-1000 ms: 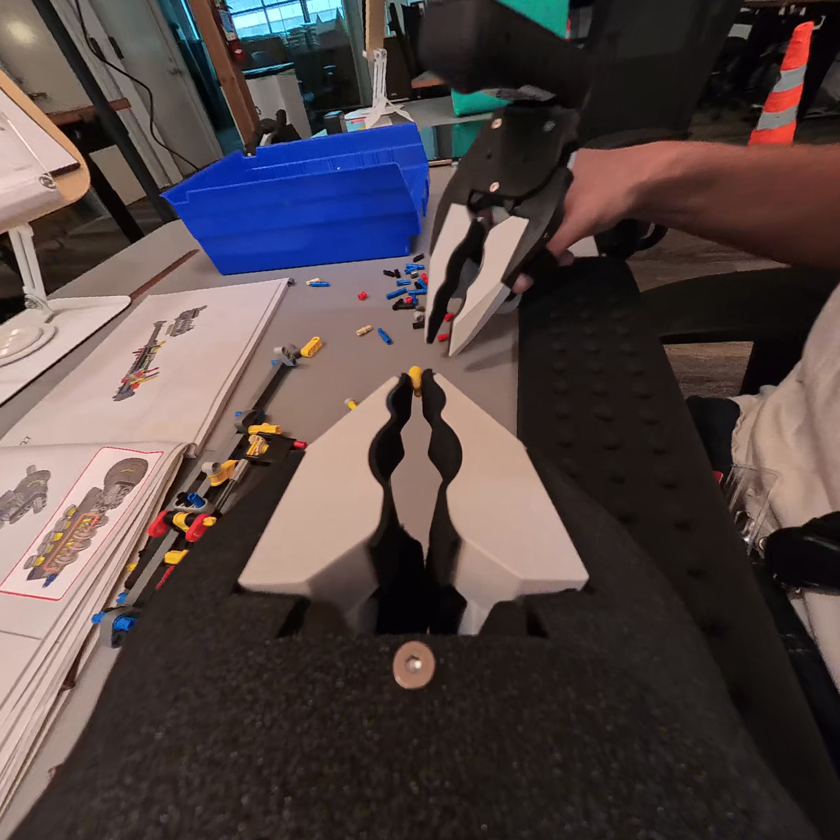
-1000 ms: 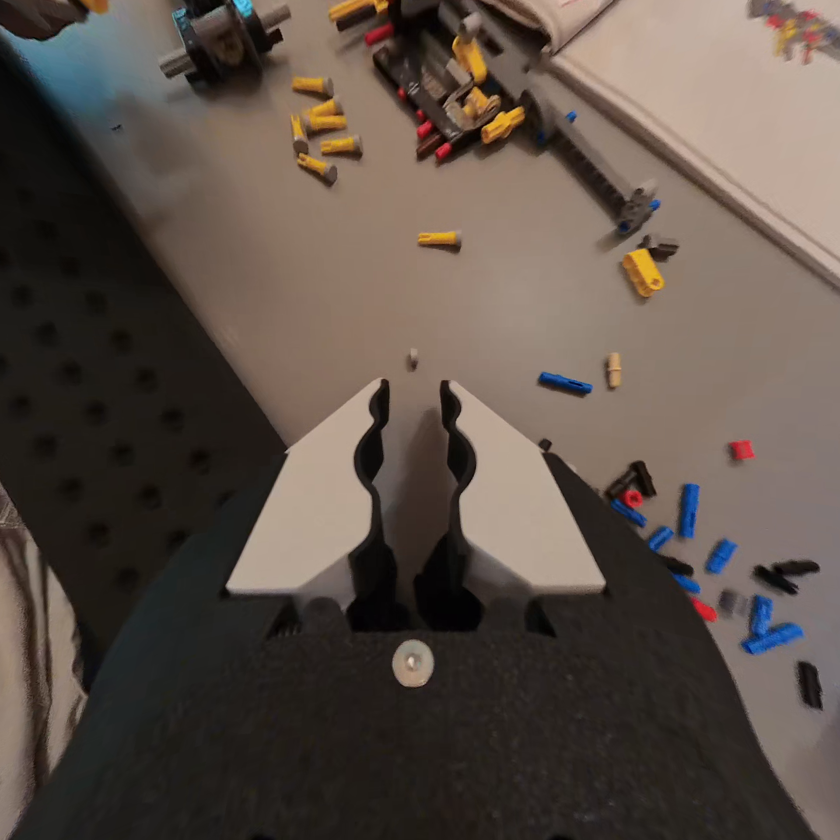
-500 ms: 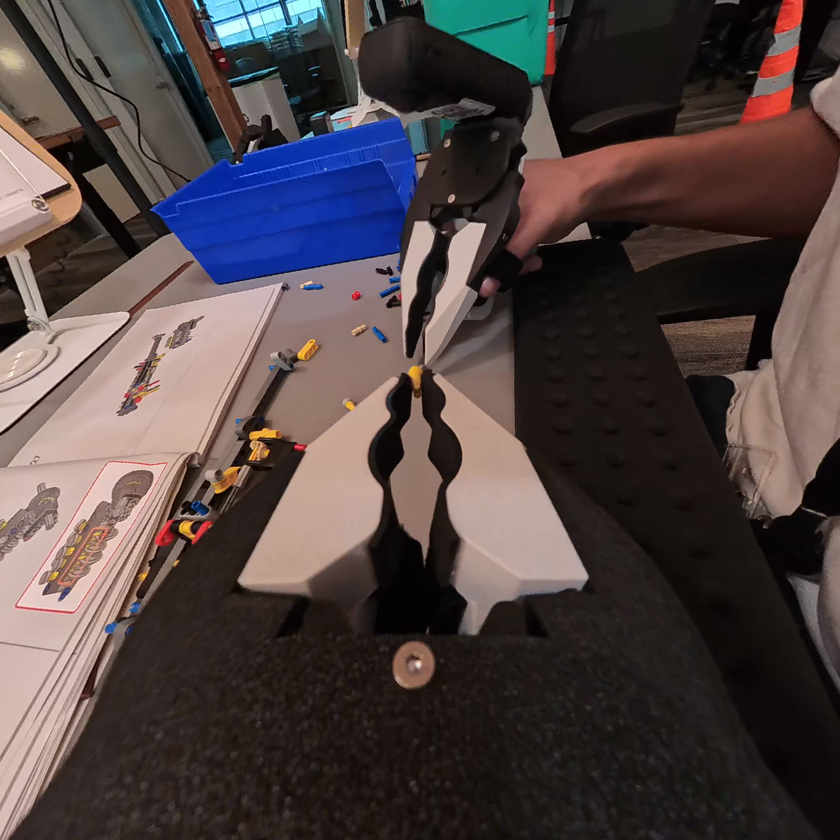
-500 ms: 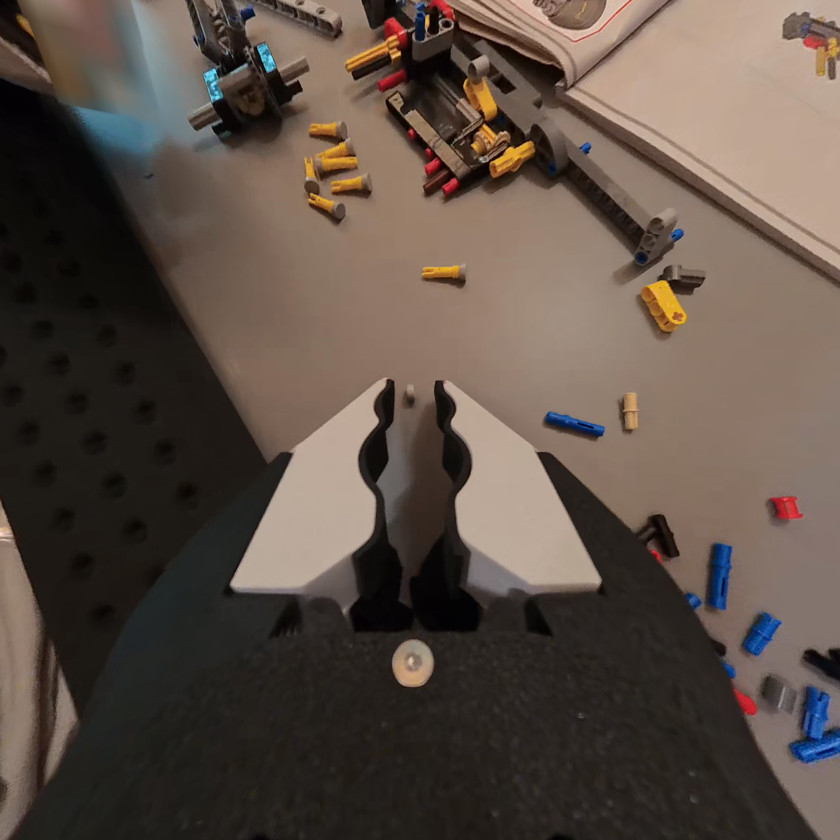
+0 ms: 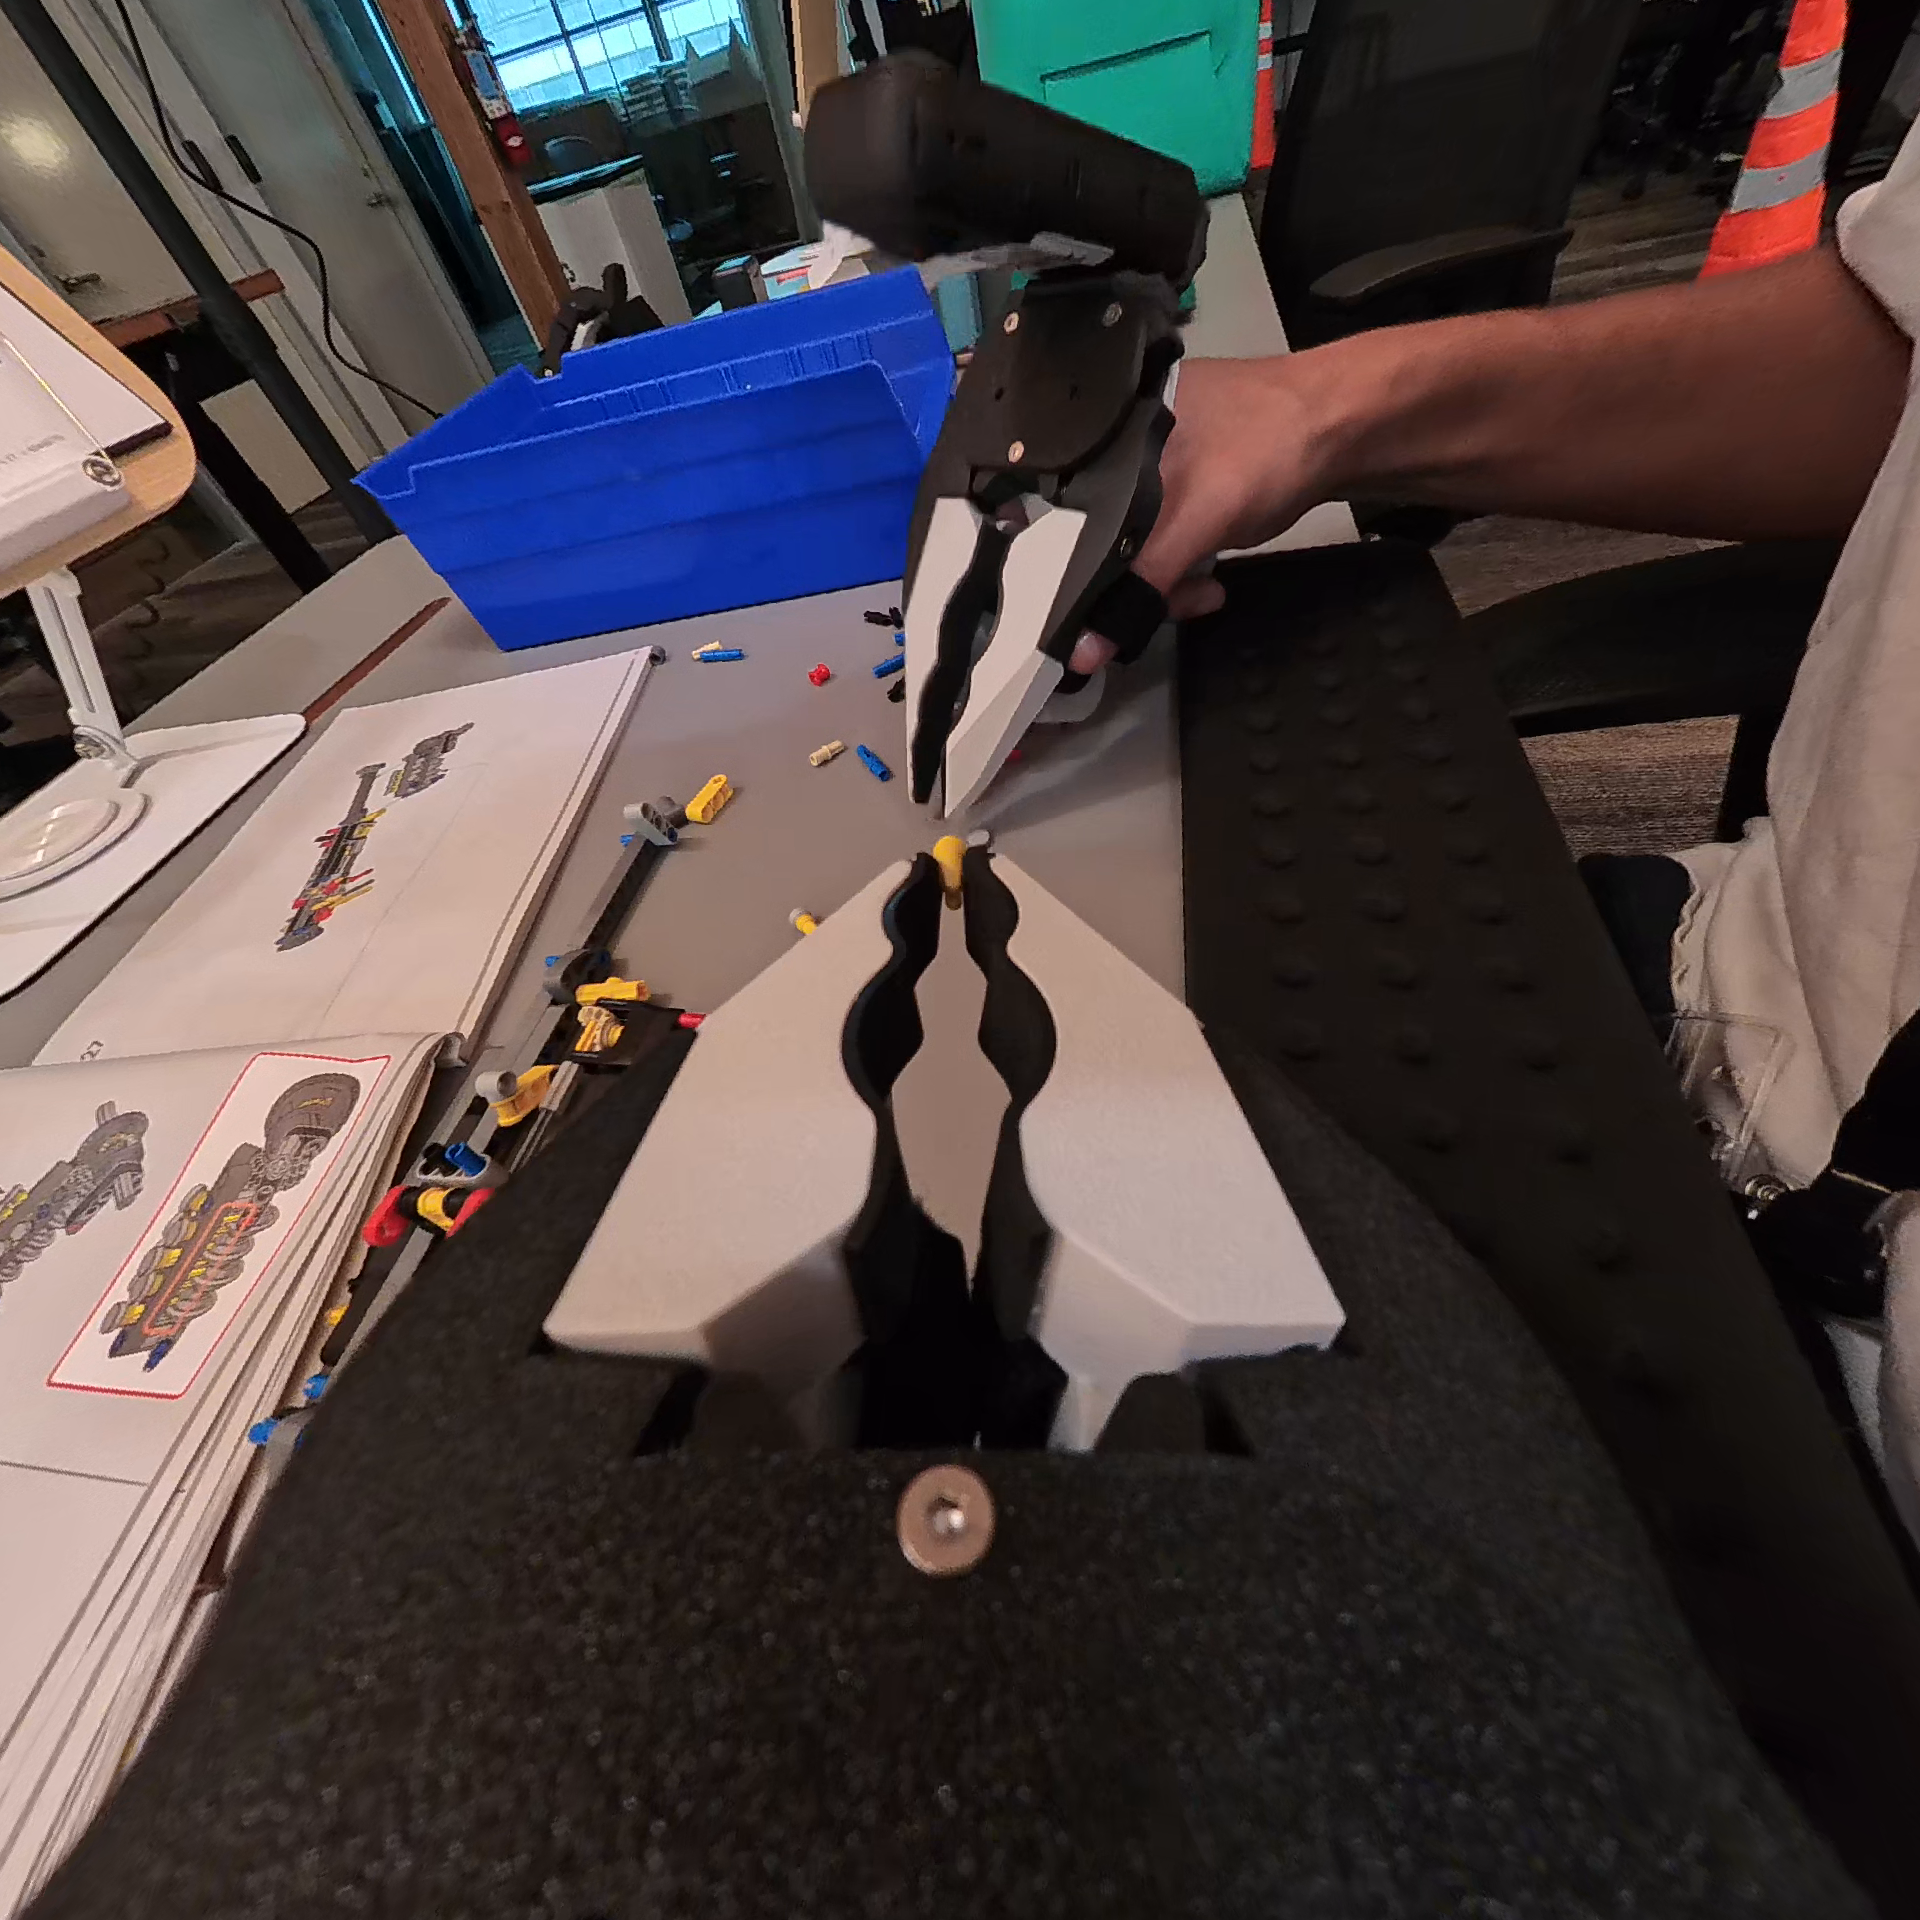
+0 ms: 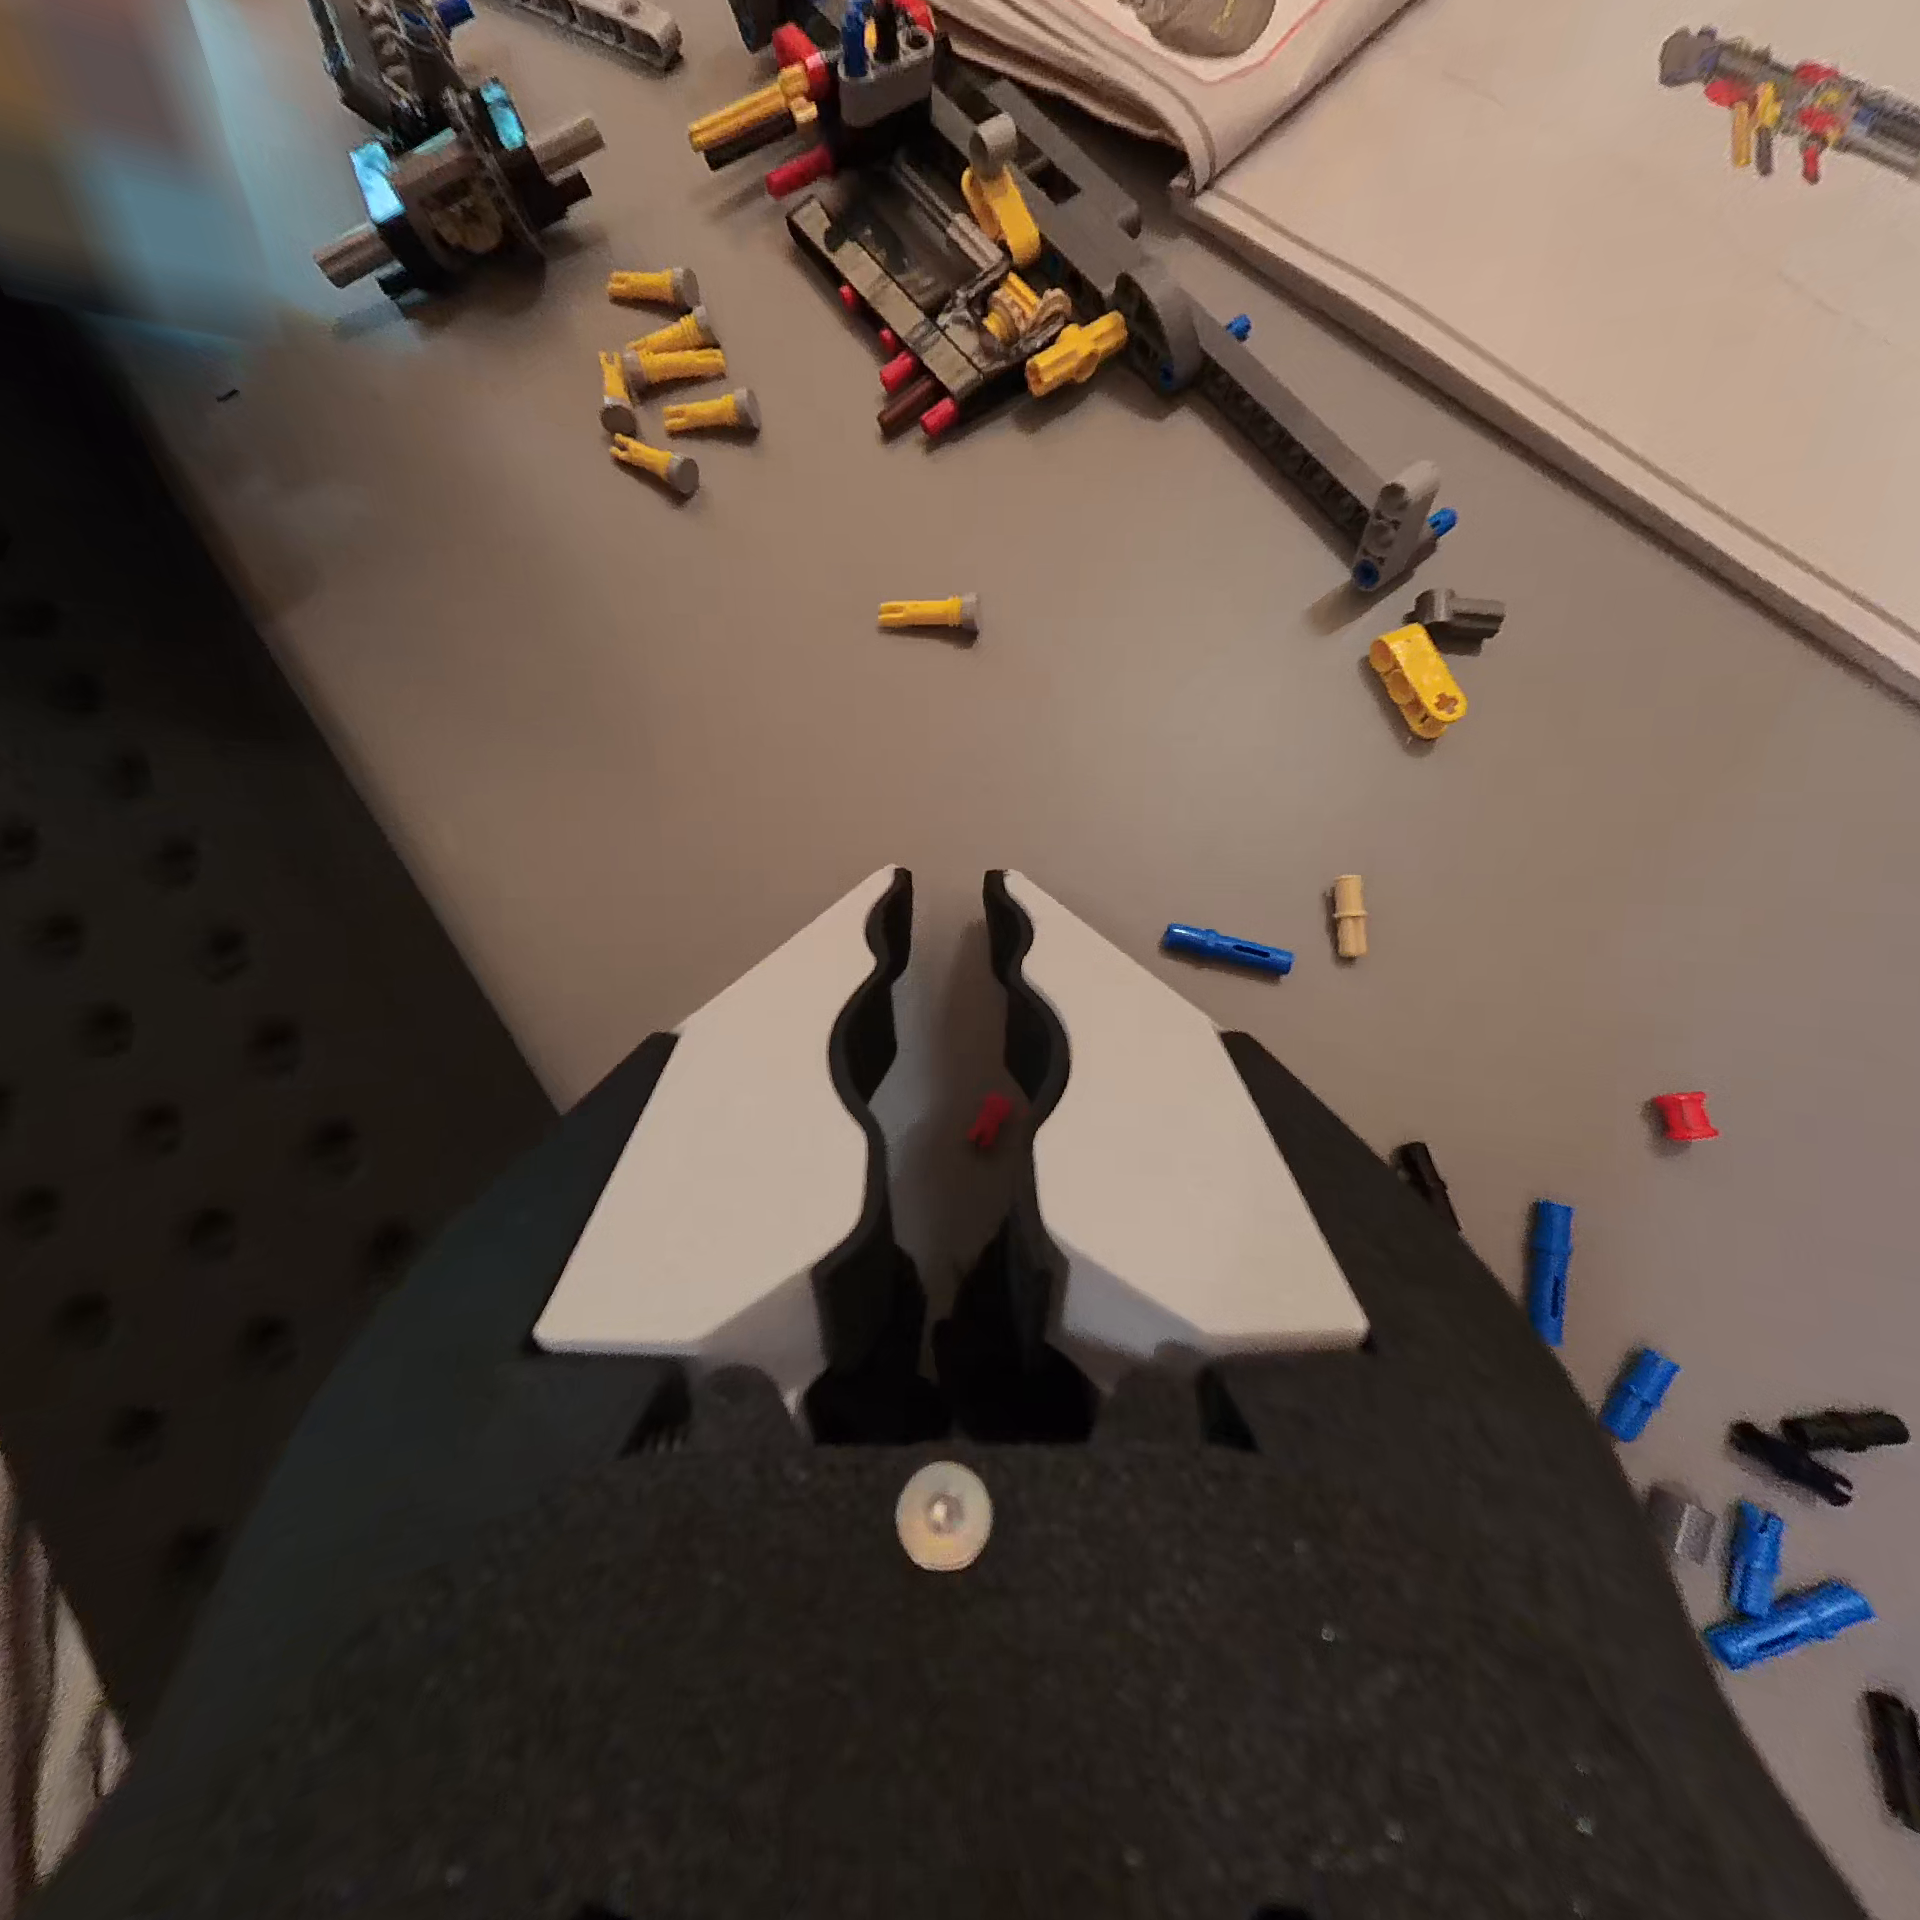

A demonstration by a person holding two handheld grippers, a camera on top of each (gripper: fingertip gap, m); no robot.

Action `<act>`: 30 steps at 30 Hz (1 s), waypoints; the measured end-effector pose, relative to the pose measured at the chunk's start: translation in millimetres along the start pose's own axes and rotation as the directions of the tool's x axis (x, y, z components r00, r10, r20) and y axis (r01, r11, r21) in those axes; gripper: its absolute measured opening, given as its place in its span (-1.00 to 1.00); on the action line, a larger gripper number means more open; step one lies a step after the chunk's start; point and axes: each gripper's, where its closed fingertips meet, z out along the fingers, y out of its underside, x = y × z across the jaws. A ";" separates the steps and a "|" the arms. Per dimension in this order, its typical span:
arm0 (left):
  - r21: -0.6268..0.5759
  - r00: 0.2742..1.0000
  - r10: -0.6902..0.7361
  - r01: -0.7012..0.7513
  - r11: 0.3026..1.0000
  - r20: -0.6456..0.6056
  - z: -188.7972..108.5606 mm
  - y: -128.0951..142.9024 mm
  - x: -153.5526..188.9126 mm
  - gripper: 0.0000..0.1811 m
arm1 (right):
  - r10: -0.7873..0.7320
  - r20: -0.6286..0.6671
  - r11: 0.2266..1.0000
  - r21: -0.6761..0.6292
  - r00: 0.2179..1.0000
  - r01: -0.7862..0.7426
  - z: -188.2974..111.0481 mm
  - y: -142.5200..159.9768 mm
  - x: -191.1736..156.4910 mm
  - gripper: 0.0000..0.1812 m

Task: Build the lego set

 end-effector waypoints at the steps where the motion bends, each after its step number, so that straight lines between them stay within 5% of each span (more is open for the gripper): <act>1: 0.000 1.000 0.002 -0.002 1.000 0.001 -0.1 0.0 0.0 -0.96 | -0.001 0.022 1.000 0.014 1.000 0.001 -2.9 -2.0 -3.3 -0.83; 17: 0.003 1.000 0.005 -0.005 1.000 -0.005 -0.3 -1.9 1.5 -0.96 | -0.107 0.051 0.991 -0.070 0.993 0.111 6.1 9.5 -17.4 -0.92; 23: 0.002 0.997 0.056 -0.056 0.998 0.060 -0.8 -1.5 -7.9 -0.96 | 0.023 0.170 0.999 0.019 0.985 -0.027 9.5 -15.1 -36.0 -0.93; 26: 0.032 0.984 0.133 -0.138 0.990 0.121 -3.2 -6.9 -13.9 -0.96 | 0.169 0.433 0.915 0.265 0.885 -0.304 -7.5 -81.0 -66.1 -0.93; 30: 0.079 0.963 0.189 -0.208 0.975 0.194 -9.4 -18.6 -20.1 -0.96 | 0.238 0.774 0.718 0.267 0.587 -0.643 -23.6 -128.3 -92.5 -0.93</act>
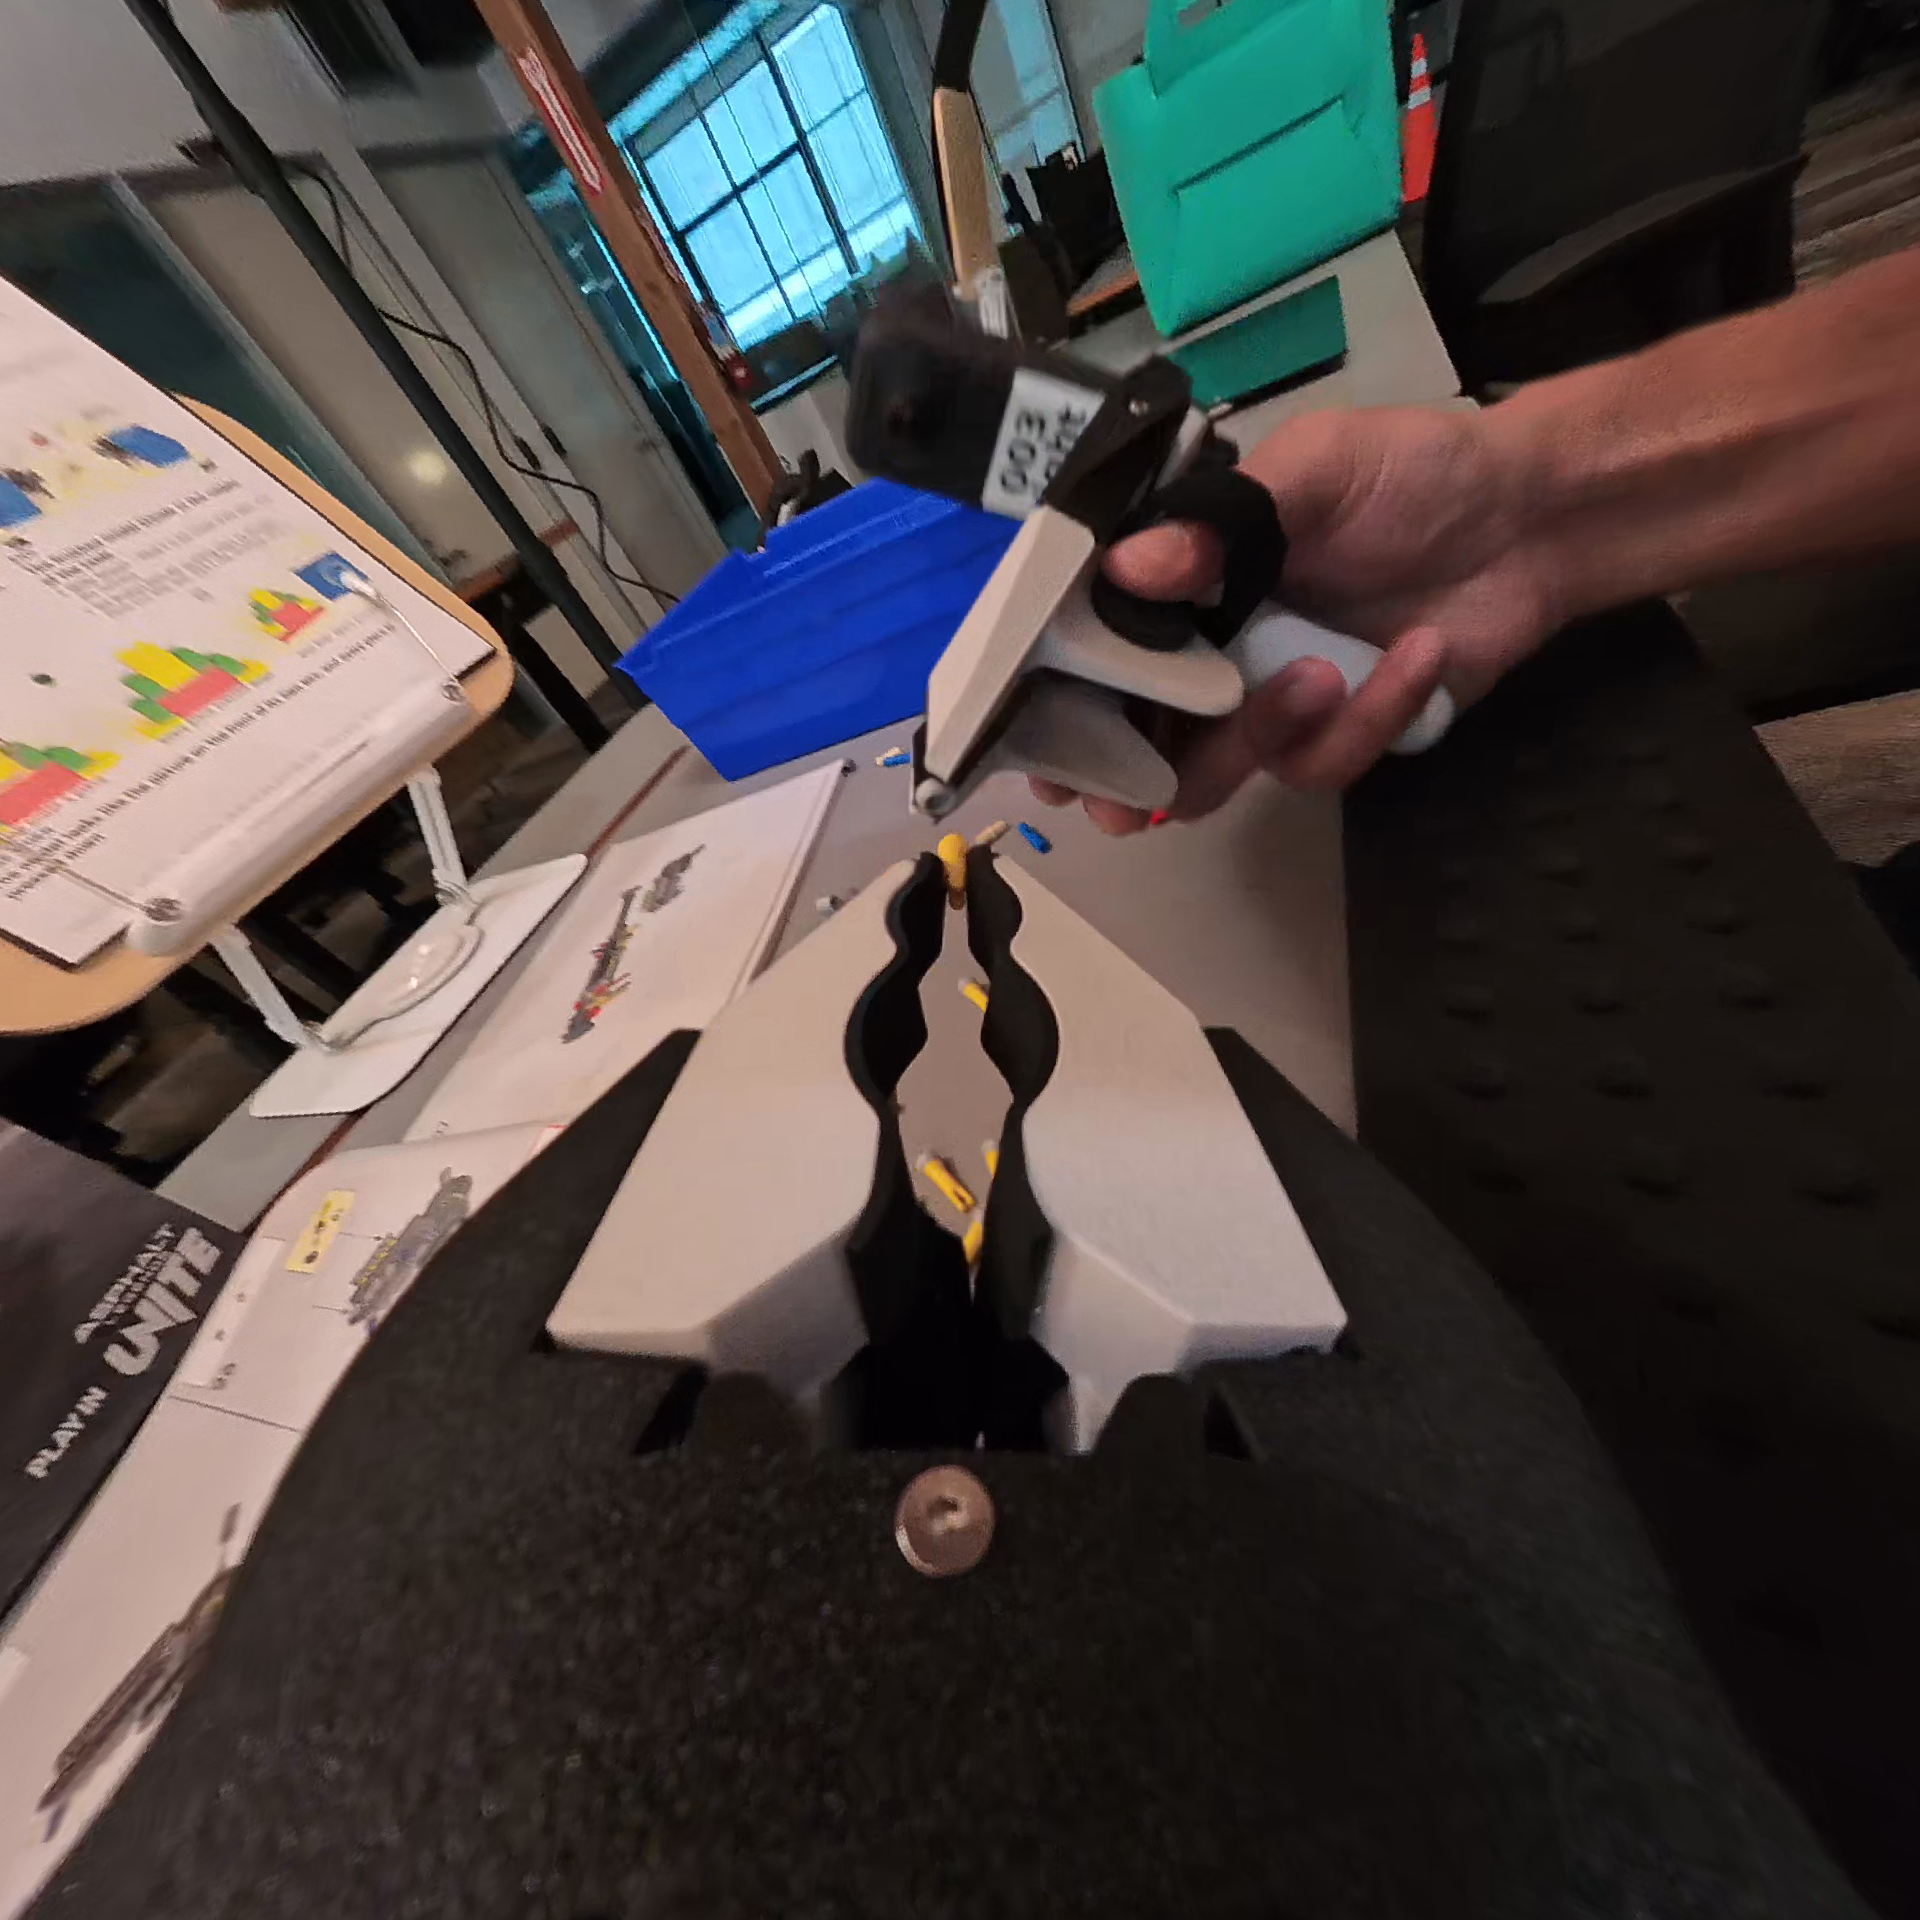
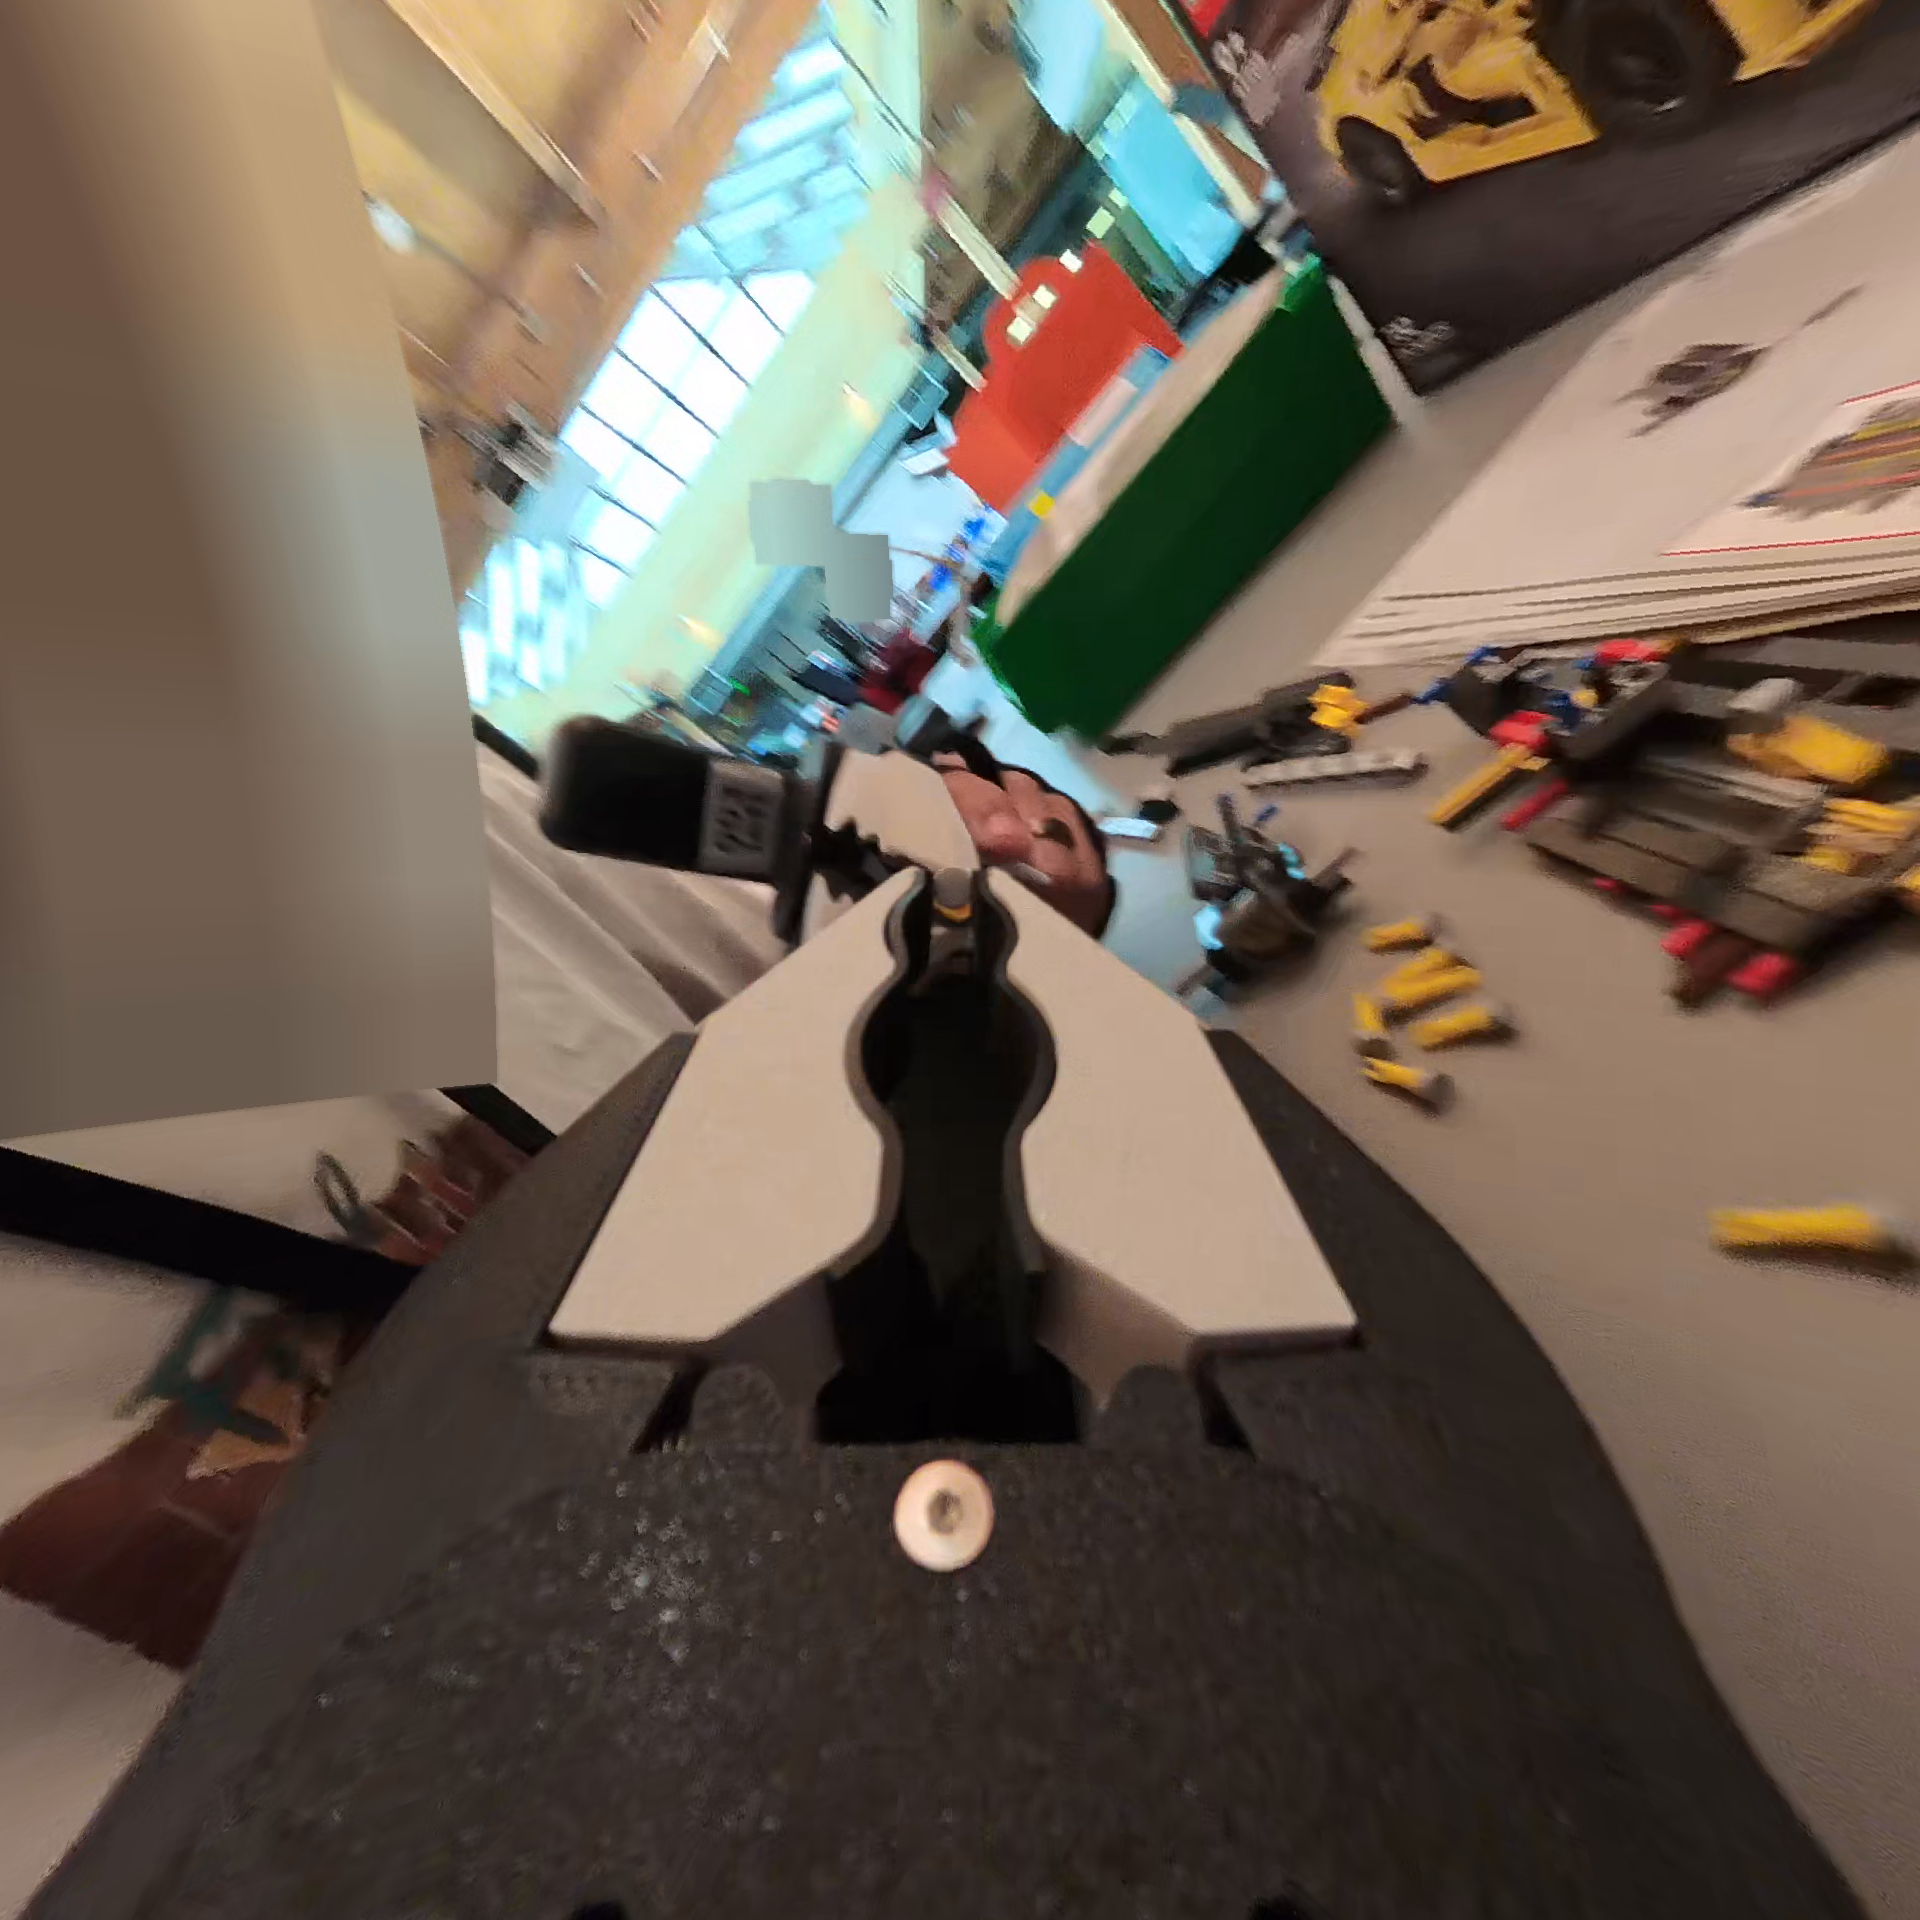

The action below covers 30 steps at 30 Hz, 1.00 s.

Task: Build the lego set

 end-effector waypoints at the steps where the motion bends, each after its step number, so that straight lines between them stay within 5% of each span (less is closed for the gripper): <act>1: 0.007 1.000 0.003 -0.003 1.000 0.011 -0.8 -1.7 -1.9 -0.96 | 0.041 0.053 0.999 0.029 0.998 -0.042 4.8 -1.4 -4.0 -0.94; 25: 0.037 0.999 0.019 -0.021 0.999 0.042 -6.7 -7.7 -11.6 -0.96 | 0.132 0.183 0.988 0.053 0.974 -0.144 14.8 -2.6 -4.6 -0.93; 30: 0.119 0.999 -0.041 0.044 0.992 -0.028 -11.3 -20.2 -5.1 -0.96 | 0.249 0.347 0.967 -0.034 0.904 -0.253 13.9 1.4 -19.7 -0.93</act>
